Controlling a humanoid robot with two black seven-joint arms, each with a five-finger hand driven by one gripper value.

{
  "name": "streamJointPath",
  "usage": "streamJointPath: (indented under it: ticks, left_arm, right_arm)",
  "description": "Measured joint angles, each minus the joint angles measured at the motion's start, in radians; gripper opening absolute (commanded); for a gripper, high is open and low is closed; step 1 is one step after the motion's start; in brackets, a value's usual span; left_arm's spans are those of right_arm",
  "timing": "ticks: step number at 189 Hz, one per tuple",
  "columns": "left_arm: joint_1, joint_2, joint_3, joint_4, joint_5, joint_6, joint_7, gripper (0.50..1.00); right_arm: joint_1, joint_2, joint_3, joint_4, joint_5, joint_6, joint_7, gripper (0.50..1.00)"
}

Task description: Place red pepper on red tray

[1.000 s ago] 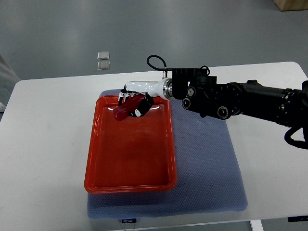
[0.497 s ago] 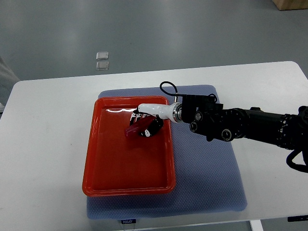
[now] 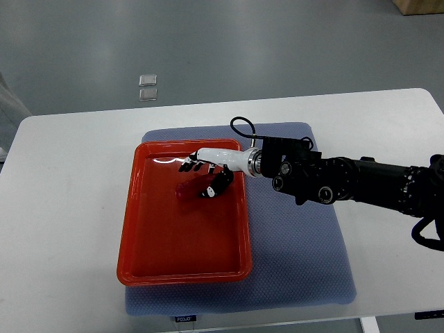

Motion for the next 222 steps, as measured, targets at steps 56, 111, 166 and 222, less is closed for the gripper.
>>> streamJointPath:
  ticks: [56,111,166,222]
  left_arm:
    - [0.000,0.000,0.001,0.000,0.000,0.000,0.000,1.000]
    - [0.000,0.000,0.002,0.000,0.000,0.000,0.000,1.000]
    - [0.000,0.000,0.002,0.000,0.000,0.000,0.000,1.000]
    - [0.000,0.000,0.001,-0.001,0.000,0.000,0.002,1.000]
  right_arm:
    - [0.062,0.000,0.135,-0.003,0.026,0.035,-0.001,0.899]
    - [0.008,-0.004,0.554,-0.007,0.179,0.066,-0.002,0.899]
    - [-0.301,-0.002,1.171,-0.025,0.625,0.063,0.045,0.903]
    - [-0.471,-0.001,1.236,-0.054,0.744,0.126,0.060,0.907]
